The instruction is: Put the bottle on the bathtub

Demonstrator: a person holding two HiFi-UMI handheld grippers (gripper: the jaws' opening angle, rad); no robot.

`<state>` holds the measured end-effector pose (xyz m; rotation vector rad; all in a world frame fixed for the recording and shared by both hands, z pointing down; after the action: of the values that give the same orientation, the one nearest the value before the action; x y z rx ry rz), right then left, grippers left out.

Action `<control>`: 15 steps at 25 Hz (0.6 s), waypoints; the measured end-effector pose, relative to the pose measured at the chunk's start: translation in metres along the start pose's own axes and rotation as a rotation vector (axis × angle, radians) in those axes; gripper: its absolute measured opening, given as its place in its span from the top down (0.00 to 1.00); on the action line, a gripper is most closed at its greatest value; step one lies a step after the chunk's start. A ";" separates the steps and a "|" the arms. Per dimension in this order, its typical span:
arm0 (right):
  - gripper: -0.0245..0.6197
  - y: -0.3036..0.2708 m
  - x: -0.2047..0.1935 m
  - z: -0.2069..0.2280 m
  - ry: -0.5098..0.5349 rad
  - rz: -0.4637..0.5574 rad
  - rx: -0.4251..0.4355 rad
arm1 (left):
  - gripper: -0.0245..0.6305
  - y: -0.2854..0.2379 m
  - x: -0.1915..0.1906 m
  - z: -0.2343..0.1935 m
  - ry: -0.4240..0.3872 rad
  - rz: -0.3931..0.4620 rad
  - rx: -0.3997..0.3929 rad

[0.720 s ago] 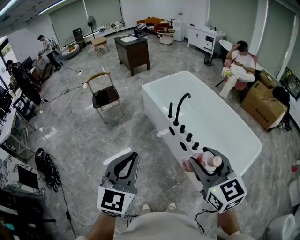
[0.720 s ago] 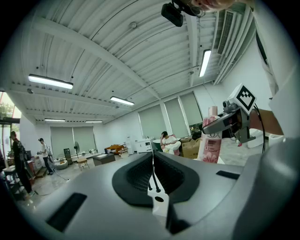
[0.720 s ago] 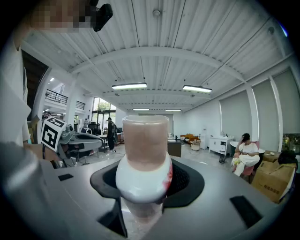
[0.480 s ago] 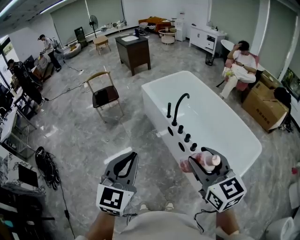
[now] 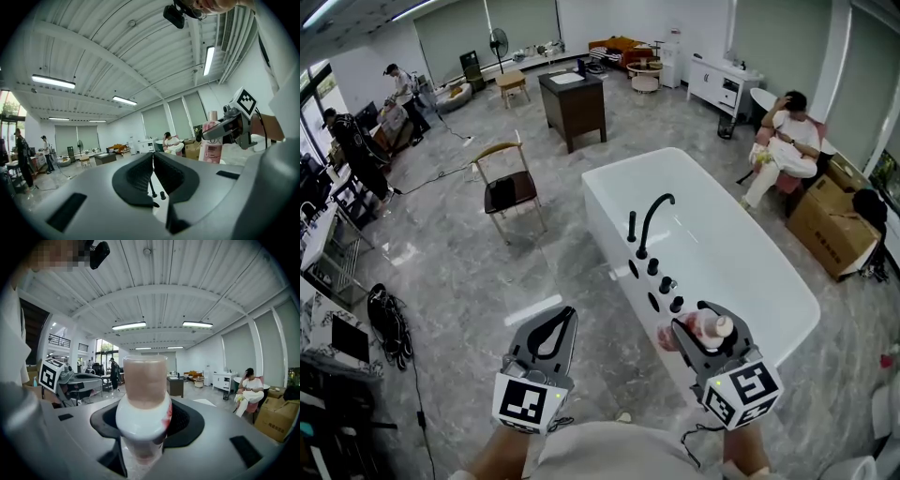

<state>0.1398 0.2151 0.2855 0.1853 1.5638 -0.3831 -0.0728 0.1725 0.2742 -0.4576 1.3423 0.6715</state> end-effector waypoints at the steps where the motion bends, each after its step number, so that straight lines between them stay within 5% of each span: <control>1: 0.60 -0.002 -0.001 0.003 0.004 -0.004 0.003 | 0.92 -0.002 0.001 -0.002 0.007 0.015 0.020; 15: 0.60 -0.075 -0.042 0.024 -0.007 -0.062 0.078 | 0.92 -0.054 -0.048 -0.045 -0.023 -0.003 0.058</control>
<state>0.1372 0.1417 0.3366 0.1959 1.5516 -0.4935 -0.0736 0.0950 0.3088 -0.4043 1.3351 0.6323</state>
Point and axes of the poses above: the fingertips, and each gripper's own axes: y backward along the fingers, z to its right, x out of its top, the point moved 4 cm from there along y, backward along the fingers, and after that the axes turned 5 degrees about z, right-handed, at the moved point
